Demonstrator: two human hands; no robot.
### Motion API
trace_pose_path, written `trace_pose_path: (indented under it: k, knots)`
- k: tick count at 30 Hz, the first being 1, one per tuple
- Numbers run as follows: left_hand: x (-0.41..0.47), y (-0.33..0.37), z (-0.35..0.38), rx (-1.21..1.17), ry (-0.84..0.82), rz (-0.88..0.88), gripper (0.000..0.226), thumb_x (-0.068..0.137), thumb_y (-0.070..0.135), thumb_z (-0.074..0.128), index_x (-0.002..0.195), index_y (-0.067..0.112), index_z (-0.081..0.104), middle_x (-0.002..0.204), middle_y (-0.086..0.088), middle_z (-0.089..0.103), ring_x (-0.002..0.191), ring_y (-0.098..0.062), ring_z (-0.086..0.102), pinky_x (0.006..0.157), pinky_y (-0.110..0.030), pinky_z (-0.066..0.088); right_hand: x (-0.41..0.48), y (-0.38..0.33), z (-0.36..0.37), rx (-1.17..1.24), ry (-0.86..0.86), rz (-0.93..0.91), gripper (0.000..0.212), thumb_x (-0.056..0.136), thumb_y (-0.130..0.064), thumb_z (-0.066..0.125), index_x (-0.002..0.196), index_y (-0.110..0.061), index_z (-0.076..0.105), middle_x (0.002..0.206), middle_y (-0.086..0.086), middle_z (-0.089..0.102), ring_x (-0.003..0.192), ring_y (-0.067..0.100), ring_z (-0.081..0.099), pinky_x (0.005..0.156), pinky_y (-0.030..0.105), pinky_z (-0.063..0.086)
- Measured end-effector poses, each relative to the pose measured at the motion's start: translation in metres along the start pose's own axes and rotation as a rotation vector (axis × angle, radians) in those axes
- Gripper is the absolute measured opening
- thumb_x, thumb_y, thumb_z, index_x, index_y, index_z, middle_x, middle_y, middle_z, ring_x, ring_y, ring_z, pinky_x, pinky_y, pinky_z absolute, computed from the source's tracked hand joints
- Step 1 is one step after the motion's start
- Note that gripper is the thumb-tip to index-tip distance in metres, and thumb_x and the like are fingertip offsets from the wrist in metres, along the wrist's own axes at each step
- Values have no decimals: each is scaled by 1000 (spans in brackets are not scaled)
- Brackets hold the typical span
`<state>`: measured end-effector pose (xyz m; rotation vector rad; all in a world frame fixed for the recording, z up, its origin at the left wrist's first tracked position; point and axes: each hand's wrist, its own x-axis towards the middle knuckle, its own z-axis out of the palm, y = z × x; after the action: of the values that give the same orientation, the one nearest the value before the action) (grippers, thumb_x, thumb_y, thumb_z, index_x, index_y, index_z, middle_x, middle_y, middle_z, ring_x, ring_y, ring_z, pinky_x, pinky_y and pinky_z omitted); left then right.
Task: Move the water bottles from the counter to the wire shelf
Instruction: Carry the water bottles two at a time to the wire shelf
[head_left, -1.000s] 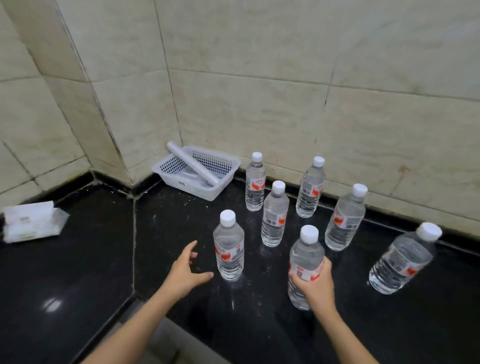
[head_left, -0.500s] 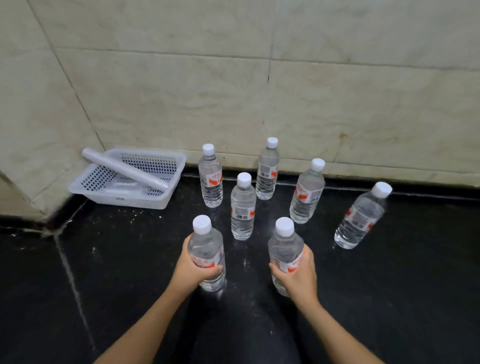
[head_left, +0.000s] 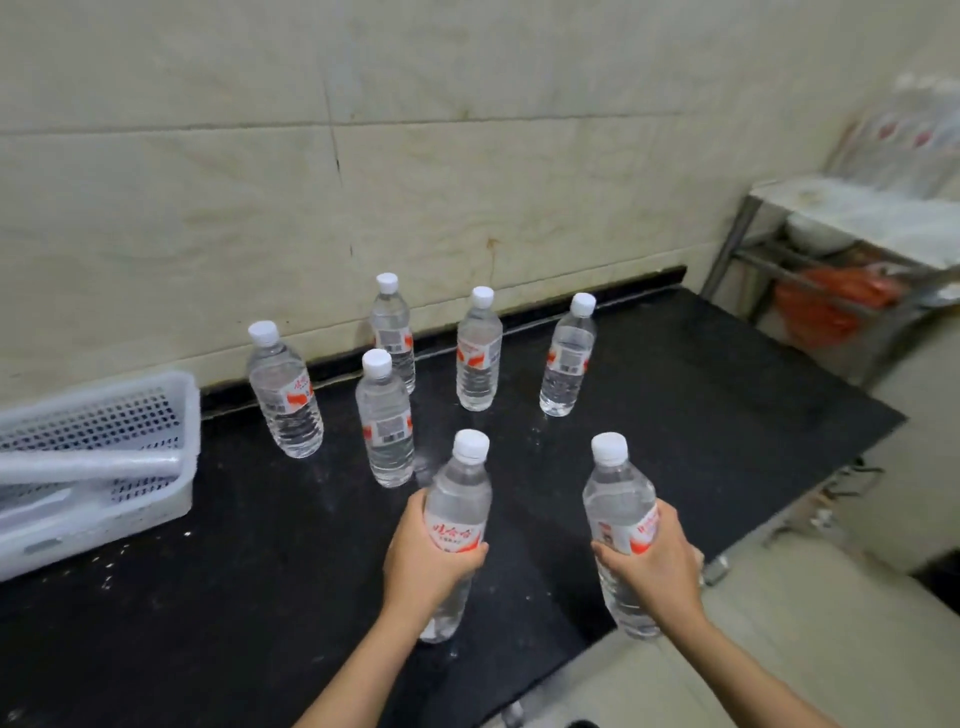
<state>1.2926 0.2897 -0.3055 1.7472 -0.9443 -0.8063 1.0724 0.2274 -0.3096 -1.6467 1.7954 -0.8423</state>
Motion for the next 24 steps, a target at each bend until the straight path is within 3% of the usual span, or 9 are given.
trace_pose_path:
  k: [3, 8, 14, 18, 24]
  knots:
    - [4, 24, 30, -10, -130, 76, 64, 55, 14, 82, 100, 33, 41, 95, 3, 59, 90, -20, 58, 80, -29, 45, 2, 10, -38, 15, 128, 36, 54, 57, -23, 83, 94, -27, 44, 86, -4, 58, 83, 20, 57, 91, 41, 43]
    - [8, 64, 100, 17, -323, 184, 69, 43, 35, 76, 102, 36, 41, 100, 5, 62, 93, -19, 60, 84, -33, 48, 12, 40, -105, 109, 292, 123, 57, 59, -19, 83, 98, -27, 42, 92, 0, 57, 83, 21, 54, 82, 35, 44]
    - [2, 120, 220, -17, -471, 256, 65, 59, 12, 82, 105, 32, 41, 90, 19, 55, 91, -17, 57, 80, -27, 41, 34, 98, -189, 214, 433, 169, 57, 59, -14, 82, 94, -32, 42, 89, -3, 58, 82, 21, 57, 72, 29, 40]
    - [-11, 147, 301, -71, -528, 263, 65, 58, 10, 82, 106, 29, 44, 91, 11, 60, 92, -21, 59, 79, -29, 43, 53, 133, -238, 233, 503, 190, 58, 56, -18, 83, 84, -44, 39, 90, -6, 60, 83, 20, 59, 74, 33, 45]
    - [-23, 198, 405, -166, -597, 270, 63, 30, 44, 70, 88, 45, 46, 89, 14, 63, 83, -11, 62, 75, -29, 45, 88, 176, -319, 197, 582, 193, 62, 55, -20, 83, 94, -40, 39, 97, -4, 60, 92, 21, 60, 78, 32, 46]
